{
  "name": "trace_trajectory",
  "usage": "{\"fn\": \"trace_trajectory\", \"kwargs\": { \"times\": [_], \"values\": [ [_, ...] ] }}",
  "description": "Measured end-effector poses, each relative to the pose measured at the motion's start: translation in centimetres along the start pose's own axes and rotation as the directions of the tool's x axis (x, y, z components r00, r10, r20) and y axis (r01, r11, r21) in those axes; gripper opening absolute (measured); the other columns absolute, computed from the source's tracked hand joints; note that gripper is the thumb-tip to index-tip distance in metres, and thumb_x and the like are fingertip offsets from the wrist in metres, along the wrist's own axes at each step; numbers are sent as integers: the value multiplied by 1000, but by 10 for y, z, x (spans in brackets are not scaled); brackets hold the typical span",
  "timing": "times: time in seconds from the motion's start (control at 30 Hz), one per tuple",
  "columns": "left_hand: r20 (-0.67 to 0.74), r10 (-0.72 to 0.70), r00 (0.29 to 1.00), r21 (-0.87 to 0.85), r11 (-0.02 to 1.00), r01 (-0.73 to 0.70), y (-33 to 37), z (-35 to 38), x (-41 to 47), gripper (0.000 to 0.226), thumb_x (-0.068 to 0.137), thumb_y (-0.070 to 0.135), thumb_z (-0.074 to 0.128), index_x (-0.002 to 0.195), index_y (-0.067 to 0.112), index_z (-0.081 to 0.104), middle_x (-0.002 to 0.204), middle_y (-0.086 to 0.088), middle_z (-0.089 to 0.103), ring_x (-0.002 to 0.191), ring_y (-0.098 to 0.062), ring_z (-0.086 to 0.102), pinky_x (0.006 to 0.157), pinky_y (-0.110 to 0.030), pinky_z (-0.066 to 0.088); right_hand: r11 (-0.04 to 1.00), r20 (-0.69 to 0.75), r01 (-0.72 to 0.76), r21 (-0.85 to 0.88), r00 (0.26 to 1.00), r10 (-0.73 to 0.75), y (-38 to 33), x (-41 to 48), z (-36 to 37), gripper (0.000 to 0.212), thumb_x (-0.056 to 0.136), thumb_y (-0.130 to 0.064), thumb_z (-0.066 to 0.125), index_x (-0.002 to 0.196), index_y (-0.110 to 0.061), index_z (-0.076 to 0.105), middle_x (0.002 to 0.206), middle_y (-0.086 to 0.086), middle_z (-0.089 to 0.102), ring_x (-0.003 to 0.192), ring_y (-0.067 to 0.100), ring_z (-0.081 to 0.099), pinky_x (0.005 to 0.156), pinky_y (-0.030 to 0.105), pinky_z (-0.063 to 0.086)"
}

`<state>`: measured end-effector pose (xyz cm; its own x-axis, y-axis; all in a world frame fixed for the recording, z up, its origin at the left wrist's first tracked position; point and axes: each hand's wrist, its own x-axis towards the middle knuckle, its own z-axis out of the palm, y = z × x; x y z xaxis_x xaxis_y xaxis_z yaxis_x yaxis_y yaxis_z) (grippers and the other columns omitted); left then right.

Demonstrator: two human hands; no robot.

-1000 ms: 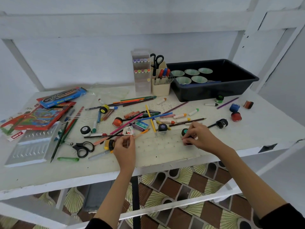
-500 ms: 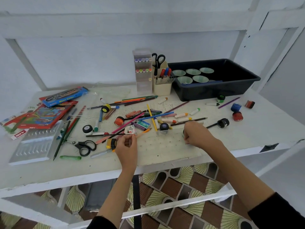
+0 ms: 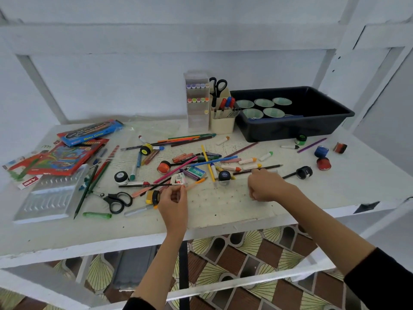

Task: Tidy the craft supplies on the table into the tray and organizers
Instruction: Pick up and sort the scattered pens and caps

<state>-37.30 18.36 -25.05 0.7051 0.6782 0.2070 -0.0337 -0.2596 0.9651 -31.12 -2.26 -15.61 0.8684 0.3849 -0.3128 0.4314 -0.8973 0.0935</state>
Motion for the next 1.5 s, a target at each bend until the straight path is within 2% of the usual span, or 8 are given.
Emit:
{"fn": "trace_trajectory", "kwargs": {
  "times": [0.2, 0.3, 0.43, 0.6, 0.73, 1.03, 1.17, 1.5],
  "values": [
    [10, -33, 999, -31, 999, 34, -1, -1, 0, 3, 87, 13, 64, 87, 11, 67, 86, -3, 63, 78, -11, 56, 67, -9, 45, 919, -255, -14, 394, 959, 124, -4, 28, -21, 25, 92, -30, 57, 101, -8, 64, 92, 7, 64, 81, 15, 57, 74, 23, 45],
    [3, -43, 999, -37, 998, 43, 0, -1, 0, 3, 87, 14, 64, 87, 12, 67, 85, -2, 63, 78, -11, 56, 66, -9, 45, 845, -278, 32, 534, 950, 139, -18, 49, -18, 28, 89, -32, 60, 105, -9, 62, 95, 6, 62, 83, 14, 54, 72, 23, 43],
    [10, -52, 999, -47, 998, 52, 0, -1, 1, 3, 87, 16, 65, 87, 13, 67, 85, -2, 63, 76, -8, 56, 67, -7, 45, 818, -196, 29, 575, 975, 103, -33, 68, -2, 37, 84, -37, 66, 108, -9, 61, 105, 5, 61, 97, 17, 54, 76, 25, 39],
    [15, -41, 999, -30, 999, 41, -1, -1, 1, 8, 86, 16, 67, 90, 9, 68, 85, -3, 64, 75, -6, 55, 67, -7, 45, 760, -256, 60, 647, 956, 143, -33, 74, 10, 25, 76, -25, 75, 94, -8, 71, 98, 7, 66, 88, 14, 58, 71, 21, 47],
    [19, -37, 999, -36, 999, 38, 0, -1, 1, 8, 86, 16, 67, 91, 9, 69, 85, -3, 64, 73, -6, 54, 66, -6, 45, 662, -343, 157, 733, 926, 159, -19, 58, -11, 28, 75, -20, 76, 99, -8, 67, 93, 5, 67, 79, 10, 60, 66, 17, 50],
    [30, -54, 998, -31, 998, 55, -2, -1, 2, 9, 86, 18, 66, 91, 11, 68, 86, -3, 64, 75, -9, 55, 67, -13, 45, 767, -278, 250, 591, 956, -97, 11, 7, -25, 33, 73, -16, 79, 105, -13, 70, 95, 0, 67, 85, 11, 62, 74, 18, 52],
    [38, -58, 998, -30, 998, 59, -4, -2, 2, 10, 86, 19, 67, 91, 11, 69, 85, -4, 65, 76, -11, 55, 68, -16, 45, 838, -256, 243, 489, 958, -128, 12, 7, -4, 35, 77, -11, 75, 111, -11, 68, 109, 6, 65, 97, 16, 58, 89, 24, 50],
    [35, -30, 999, -14, 999, 30, -2, -2, 1, 7, 87, 16, 65, 91, 12, 68, 88, -3, 65, 78, -9, 57, 69, -12, 45, 922, -279, 217, 321, 952, -127, 12, 13, 21, 40, 85, -13, 66, 124, -13, 60, 120, 8, 53, 109, 21, 48, 95, 28, 42]
  ]
}}
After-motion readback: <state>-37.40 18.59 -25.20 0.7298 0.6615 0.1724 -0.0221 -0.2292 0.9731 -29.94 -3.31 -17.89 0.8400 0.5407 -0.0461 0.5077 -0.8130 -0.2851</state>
